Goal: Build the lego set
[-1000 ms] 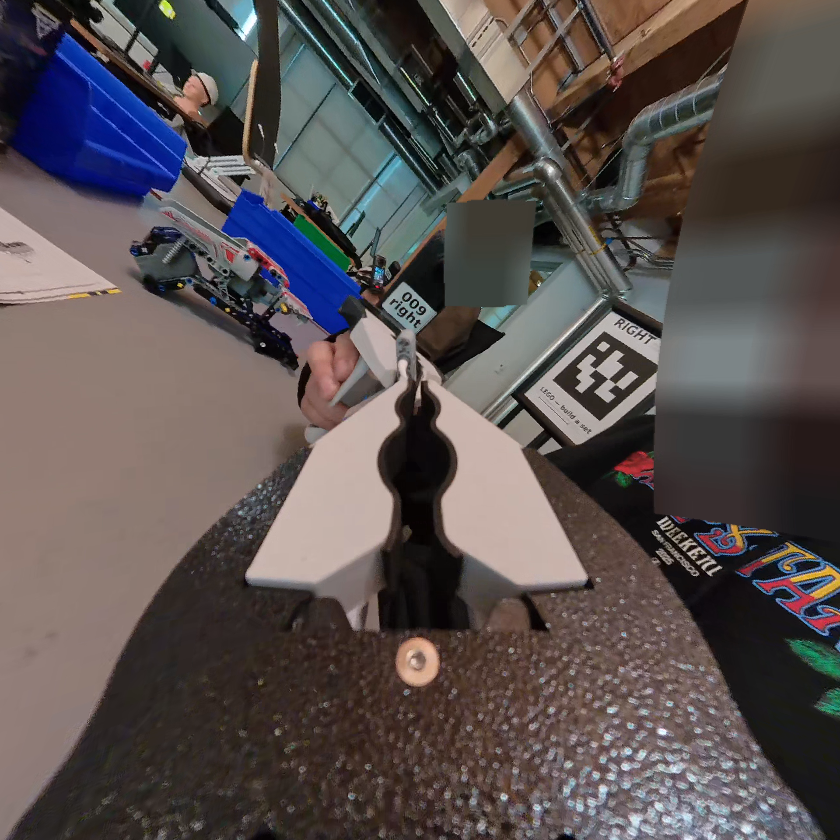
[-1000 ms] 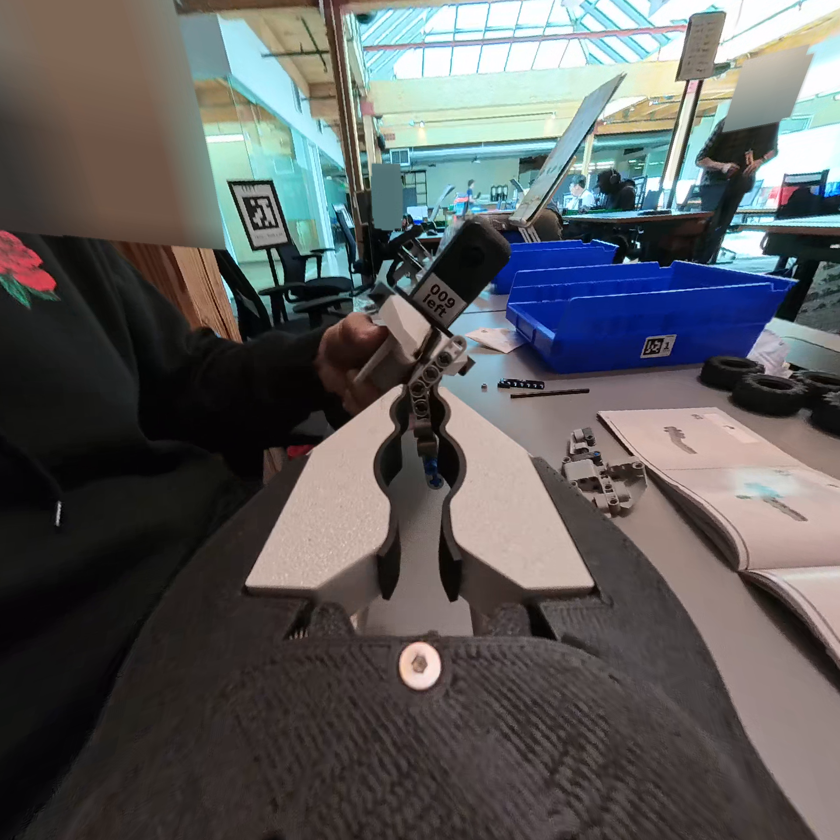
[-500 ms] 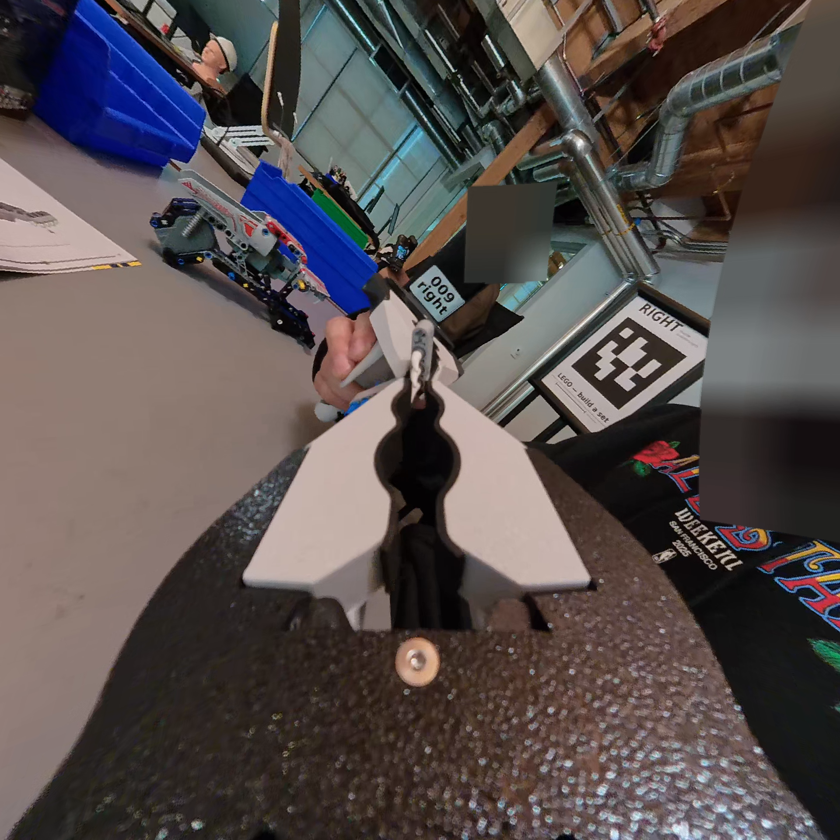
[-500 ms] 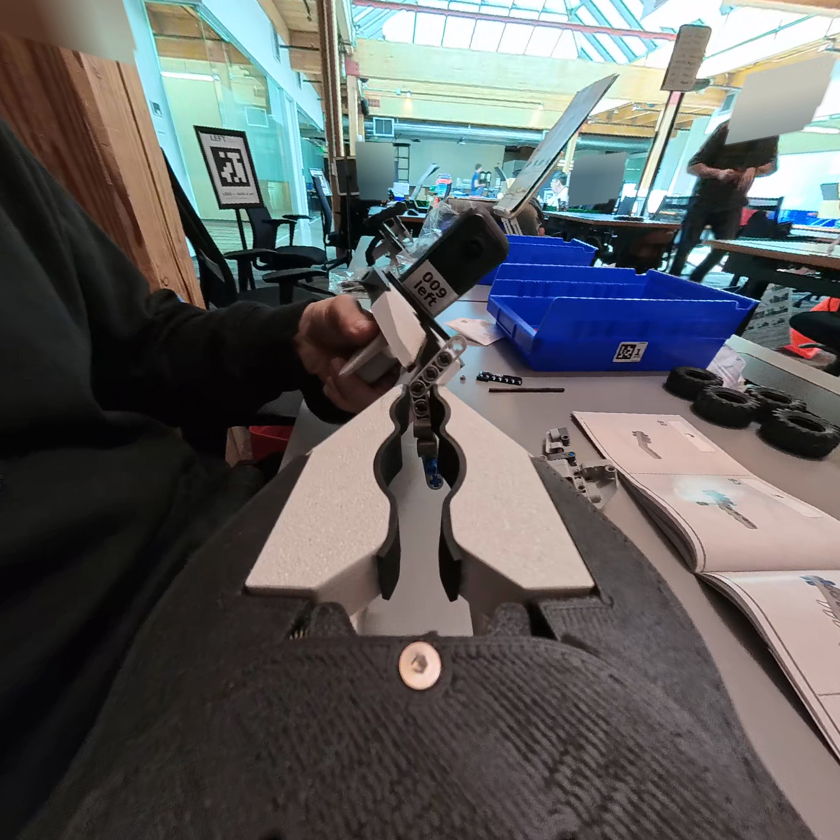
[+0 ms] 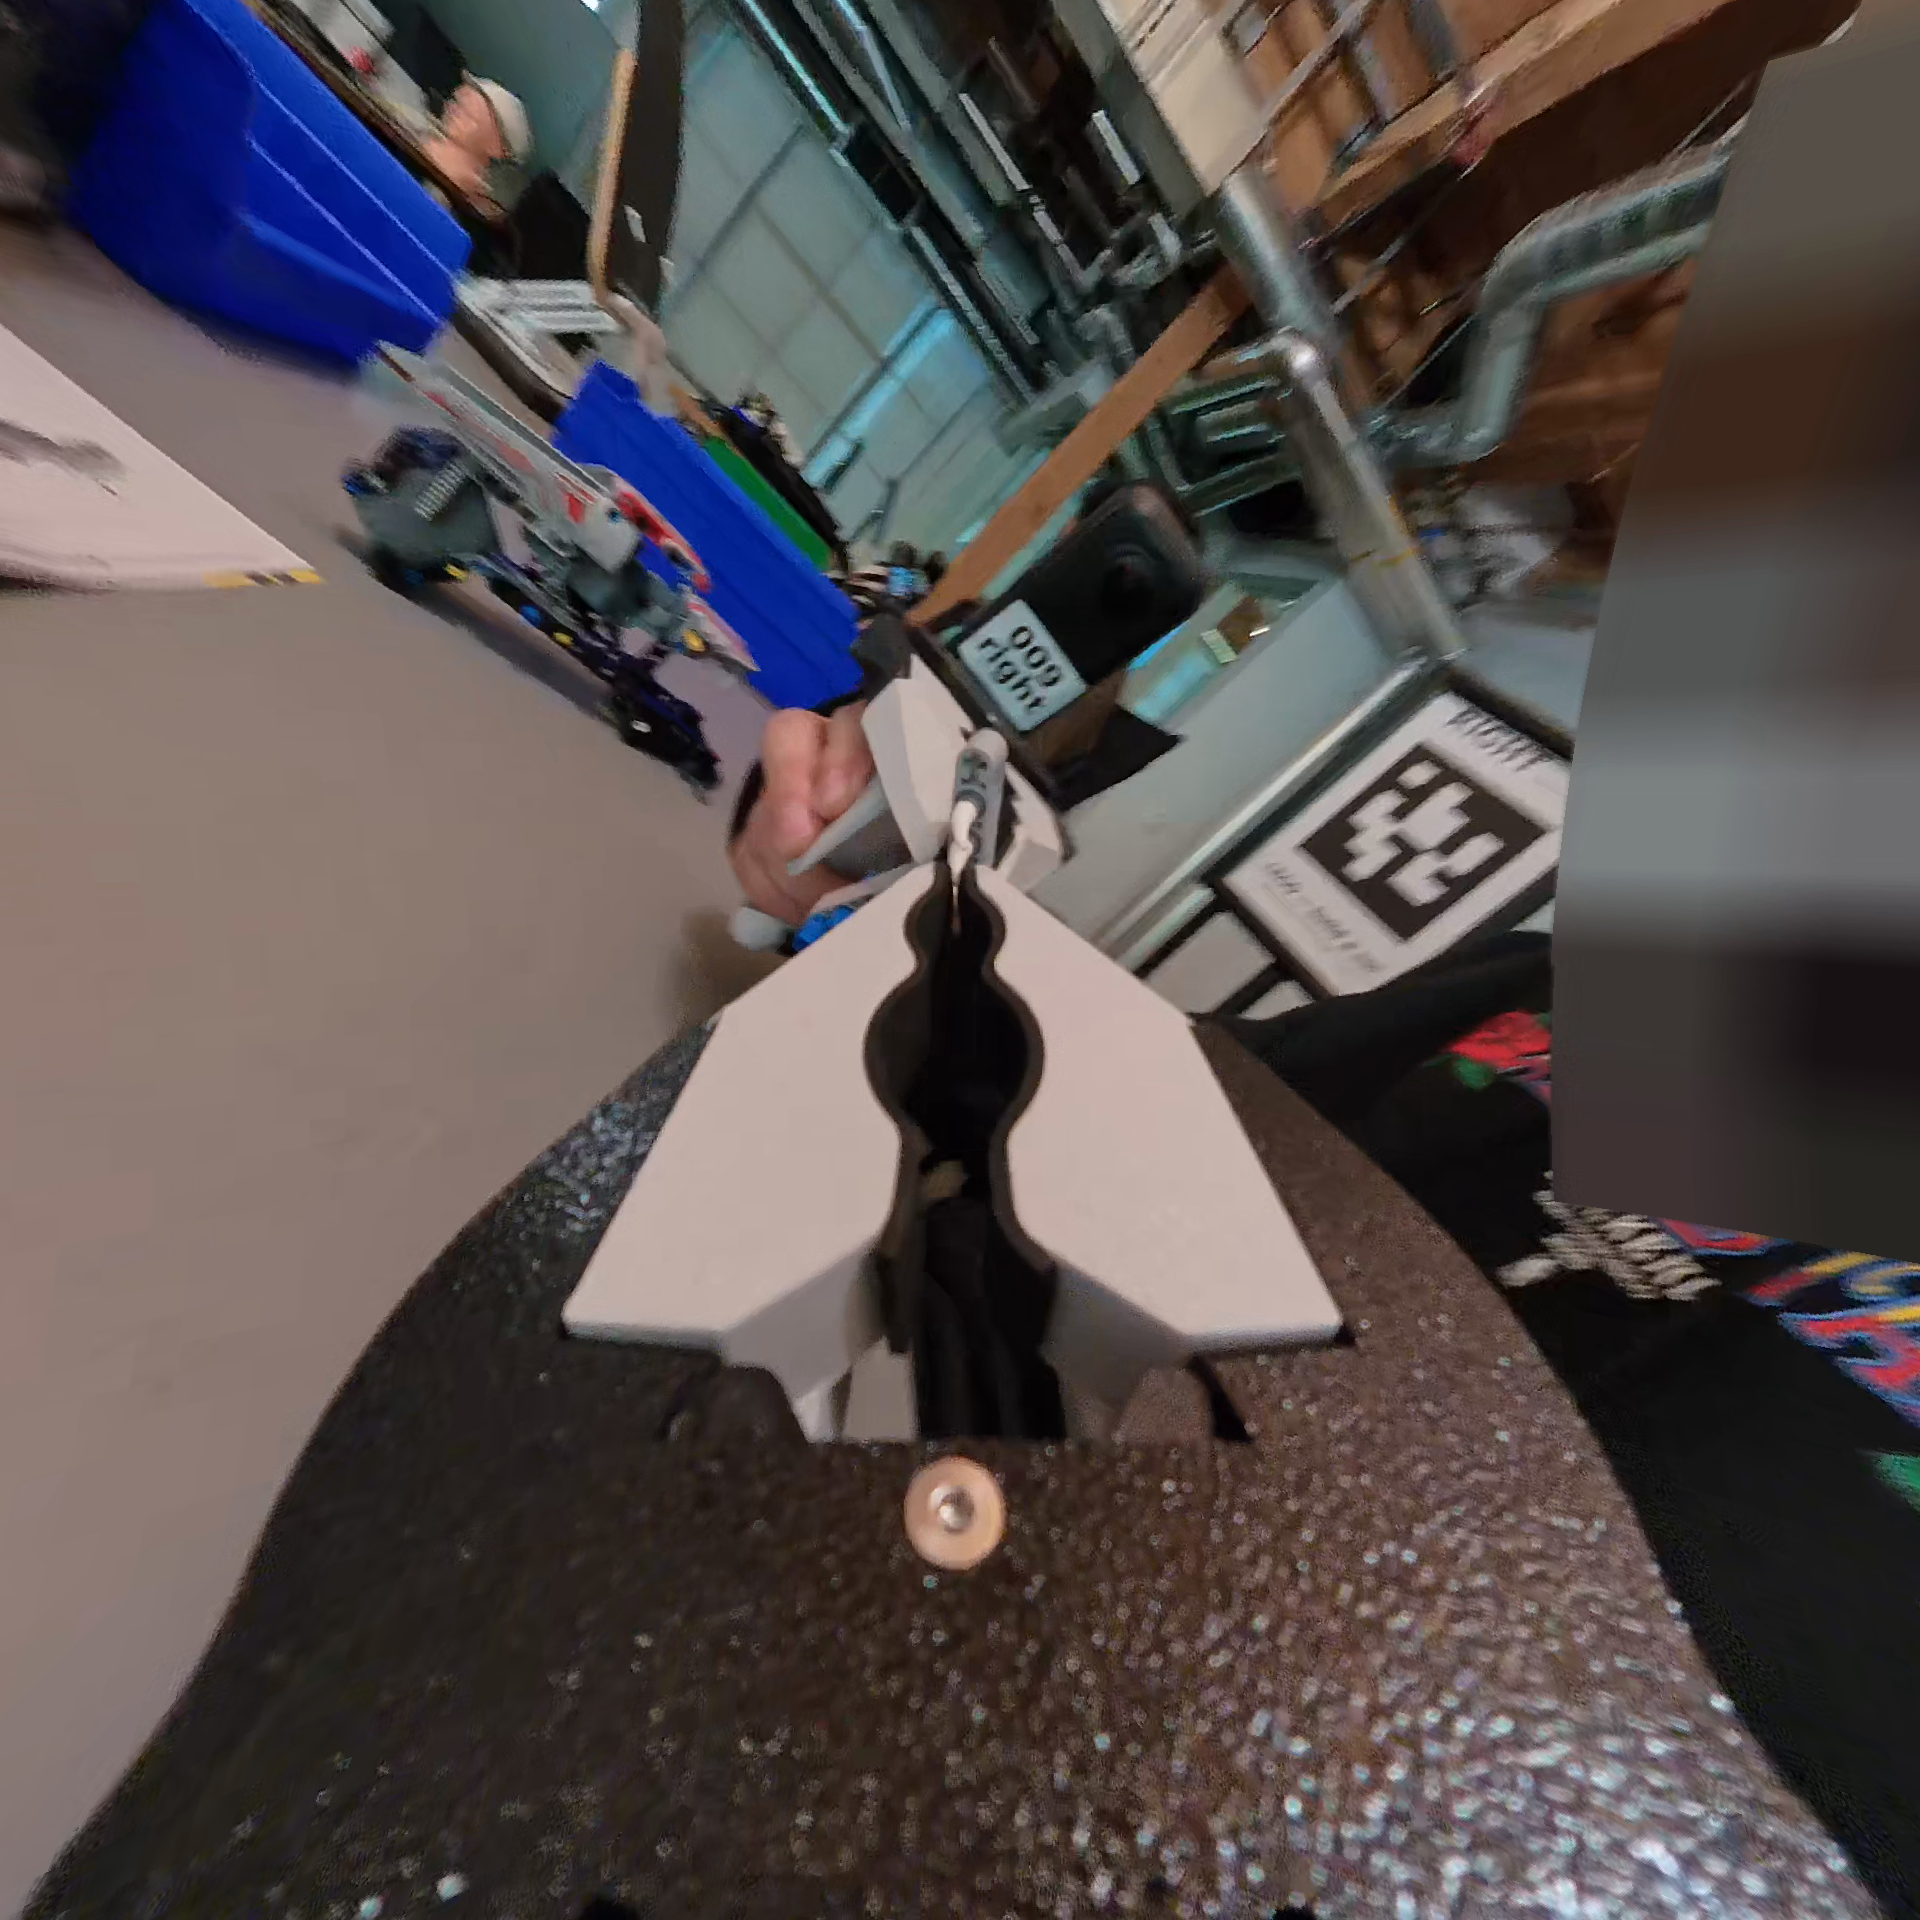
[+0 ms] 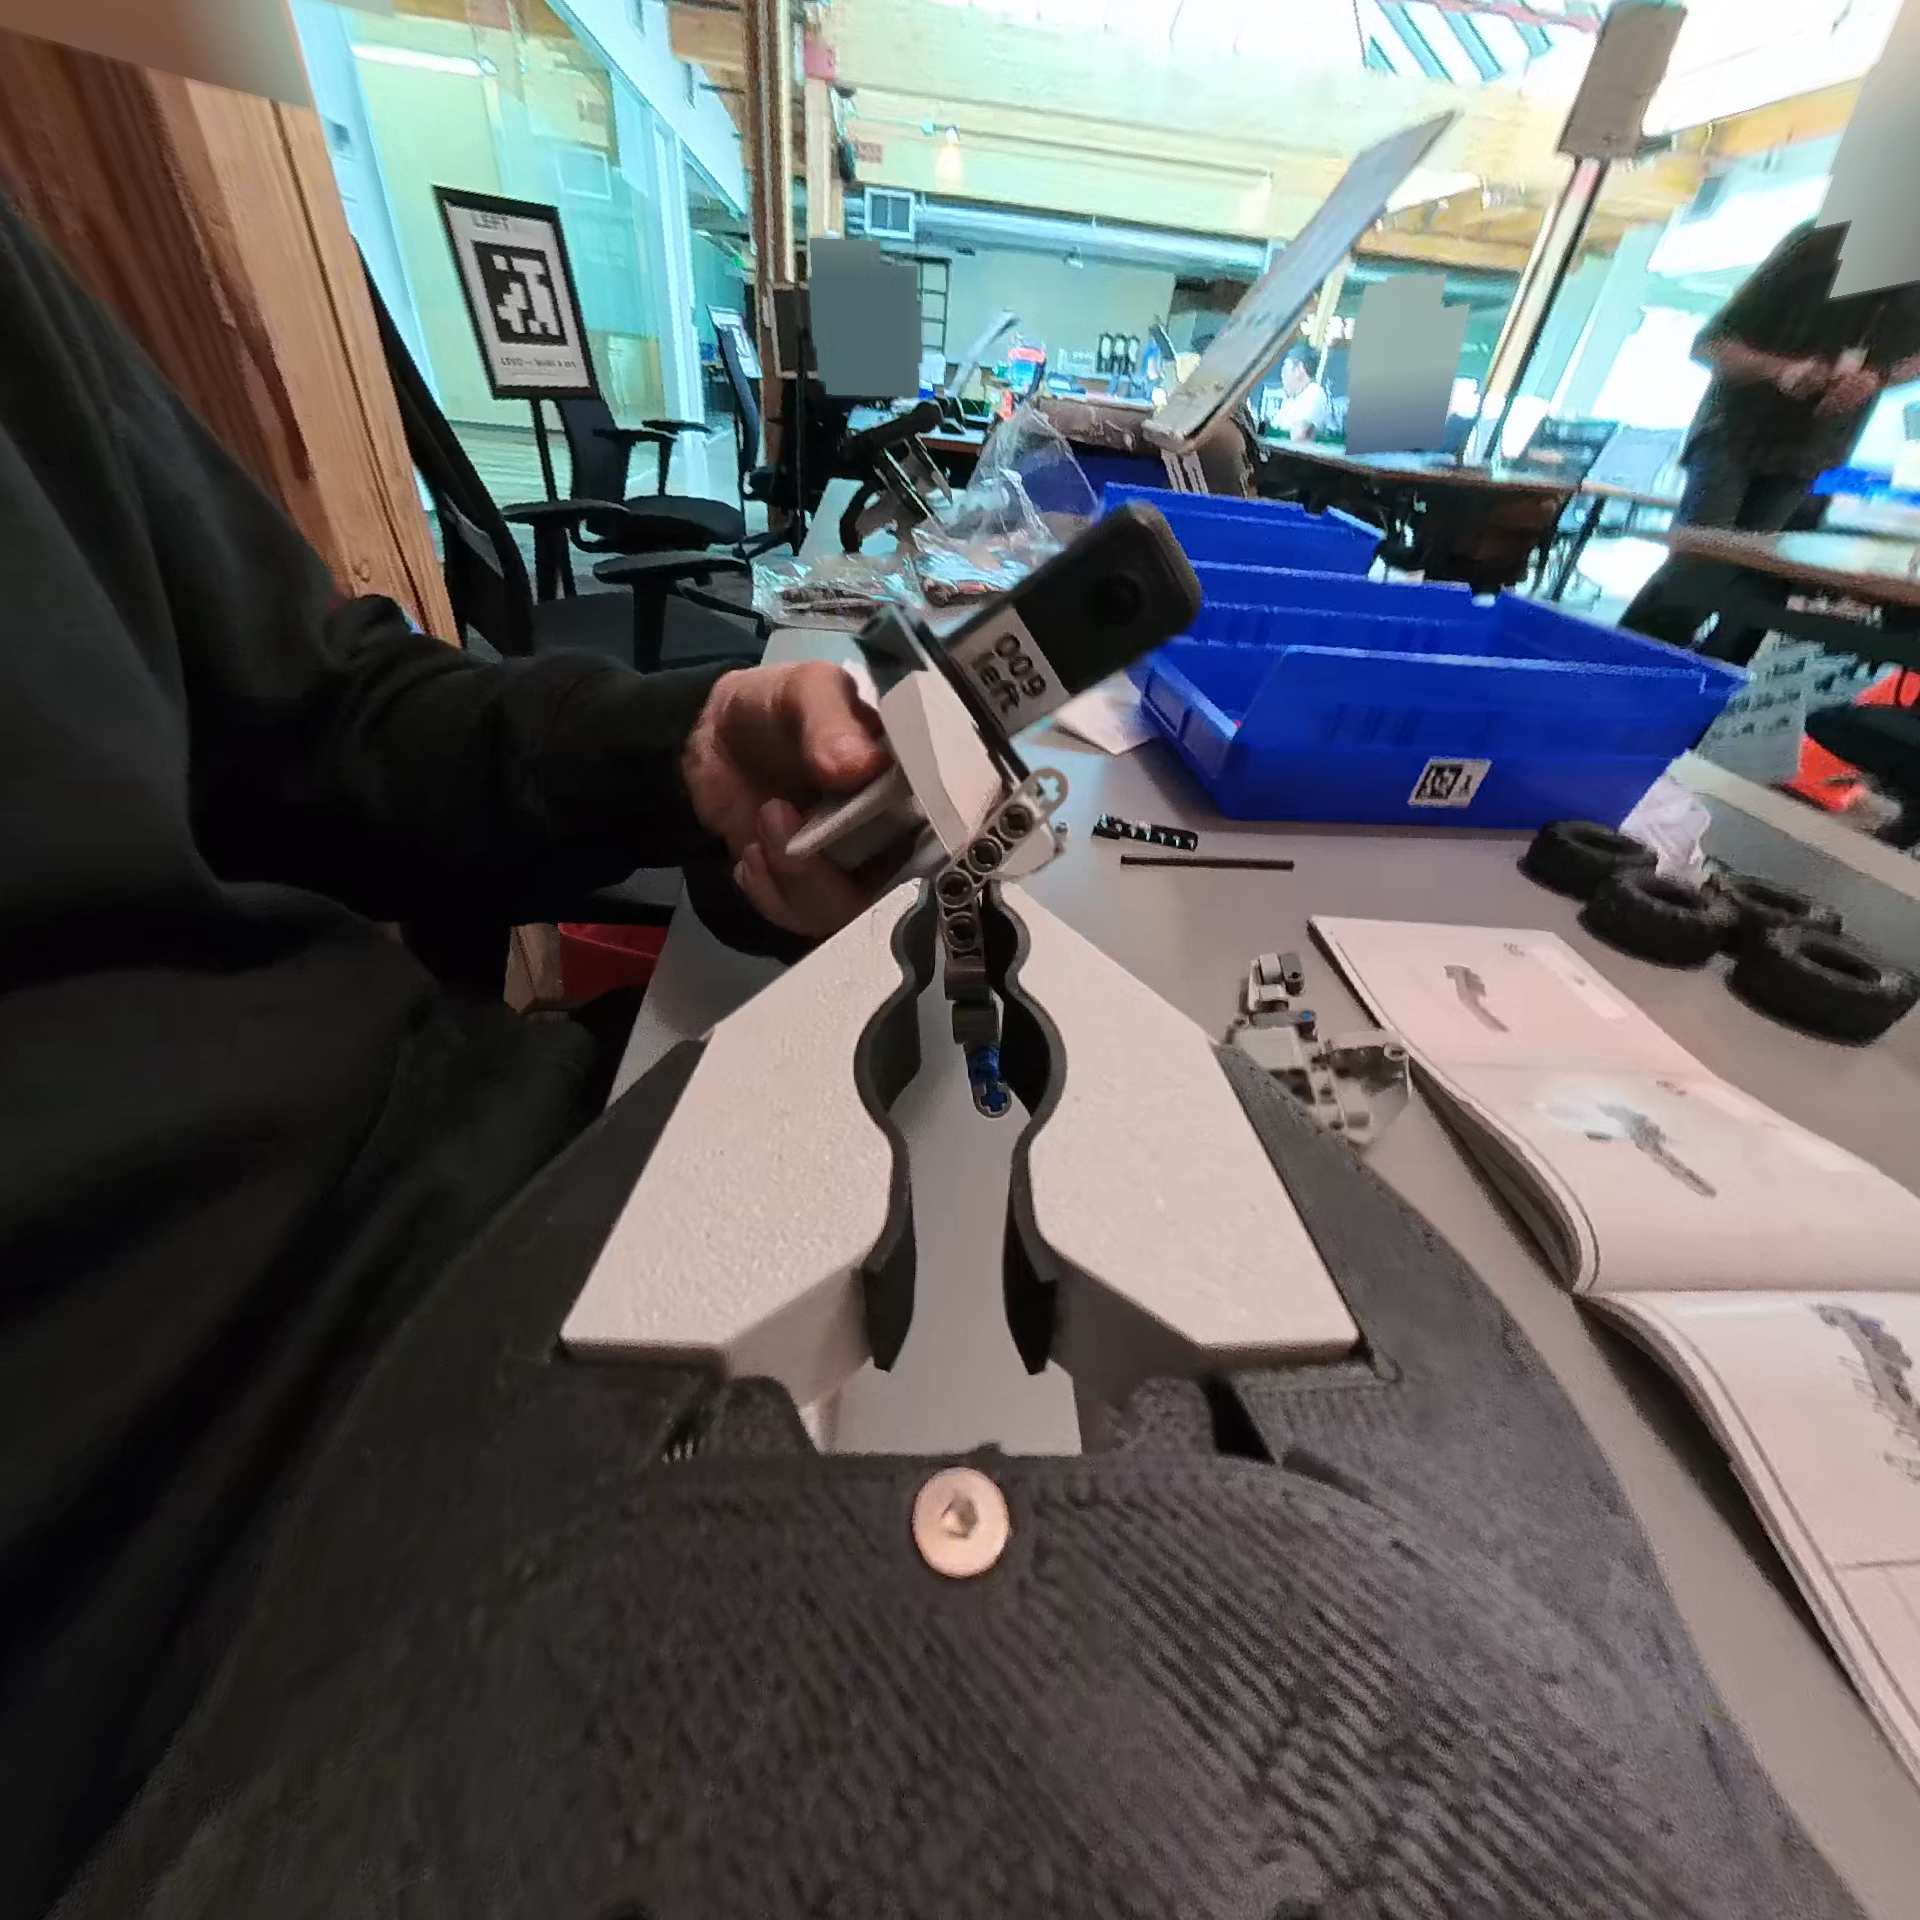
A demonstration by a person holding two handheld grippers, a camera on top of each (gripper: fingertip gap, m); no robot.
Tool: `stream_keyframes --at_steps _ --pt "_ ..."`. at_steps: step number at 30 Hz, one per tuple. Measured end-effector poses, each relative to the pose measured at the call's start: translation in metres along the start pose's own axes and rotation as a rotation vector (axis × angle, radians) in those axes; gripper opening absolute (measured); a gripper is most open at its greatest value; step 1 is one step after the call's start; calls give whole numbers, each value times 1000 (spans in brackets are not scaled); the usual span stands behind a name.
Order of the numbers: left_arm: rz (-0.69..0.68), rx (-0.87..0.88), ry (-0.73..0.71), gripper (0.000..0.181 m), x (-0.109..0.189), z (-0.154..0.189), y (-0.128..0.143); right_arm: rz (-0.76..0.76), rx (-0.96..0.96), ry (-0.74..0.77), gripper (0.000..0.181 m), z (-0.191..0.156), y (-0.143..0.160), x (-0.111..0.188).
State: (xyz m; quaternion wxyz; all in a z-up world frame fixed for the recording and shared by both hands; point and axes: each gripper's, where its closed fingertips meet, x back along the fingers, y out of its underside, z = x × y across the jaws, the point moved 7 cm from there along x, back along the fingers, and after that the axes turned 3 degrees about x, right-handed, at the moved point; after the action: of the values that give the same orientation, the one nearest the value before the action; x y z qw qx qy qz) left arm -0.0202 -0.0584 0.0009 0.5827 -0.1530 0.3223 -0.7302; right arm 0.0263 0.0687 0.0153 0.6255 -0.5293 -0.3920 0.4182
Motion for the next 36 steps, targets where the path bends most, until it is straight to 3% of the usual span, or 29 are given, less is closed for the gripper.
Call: stream_keyframes --at_steps 1,5,14,16,24,36 --pt "-6 -76 -47 0 1 0 -1 -12 -32 11 7 2 1 -1" --pt "-62 -389 -203 0 1 7 -4 -11 -180 12 7 6 5 -3" --pt "-94 -865 -394 0 -3 25 -7 147 -504 -49 7 9 3 -4" --pt "-70 -820 -359 0 -6 31 -8 193 -504 -69 7 9 2 -3" --pt "34 -293 -28 21 3 30 -13 284 -328 -116 6 0 -13 0" --pt "29 -38 14 0 0 25 -11 206 -198 -82 7 -3 -12 0"
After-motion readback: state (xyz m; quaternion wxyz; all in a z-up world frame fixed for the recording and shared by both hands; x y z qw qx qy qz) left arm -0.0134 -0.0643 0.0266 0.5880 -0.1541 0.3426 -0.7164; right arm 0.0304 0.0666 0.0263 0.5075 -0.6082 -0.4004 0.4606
